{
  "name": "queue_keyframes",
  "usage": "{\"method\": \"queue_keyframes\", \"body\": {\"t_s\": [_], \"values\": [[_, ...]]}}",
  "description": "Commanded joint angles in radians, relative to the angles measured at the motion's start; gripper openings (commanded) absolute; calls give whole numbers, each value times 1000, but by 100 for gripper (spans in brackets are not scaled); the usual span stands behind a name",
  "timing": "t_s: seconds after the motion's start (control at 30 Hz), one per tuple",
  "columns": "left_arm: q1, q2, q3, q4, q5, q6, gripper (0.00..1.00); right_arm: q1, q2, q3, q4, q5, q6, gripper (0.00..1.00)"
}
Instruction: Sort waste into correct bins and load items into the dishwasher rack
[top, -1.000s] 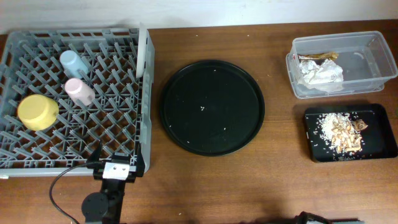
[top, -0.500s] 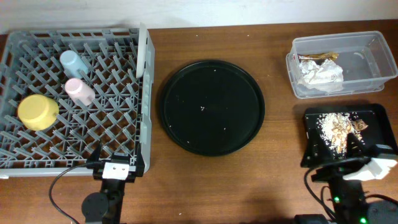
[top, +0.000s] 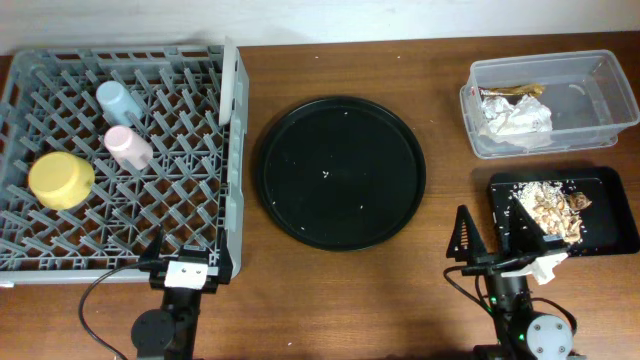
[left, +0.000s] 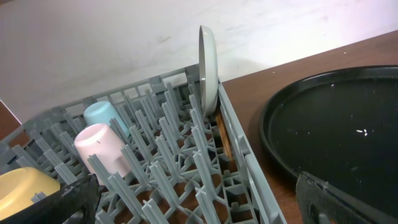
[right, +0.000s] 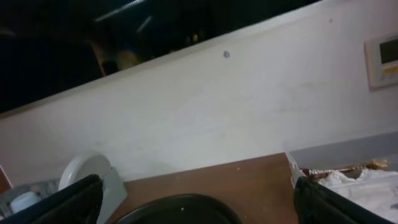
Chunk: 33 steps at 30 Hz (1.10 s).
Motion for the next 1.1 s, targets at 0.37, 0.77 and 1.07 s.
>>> {"method": "queue_keyframes", "body": {"t_s": [0.37, 0.77, 1.07], "values": [[-4, -6, -4, -6, -7, -5, 99, 7, -10, -53, -273, 113, -341, 98], [-4, -6, -4, -6, -7, -5, 100, 5, -10, -53, -273, 111, -515, 98], [-4, -6, -4, -6, -7, -5, 99, 5, -10, -53, -272, 112, -515, 98]]}}
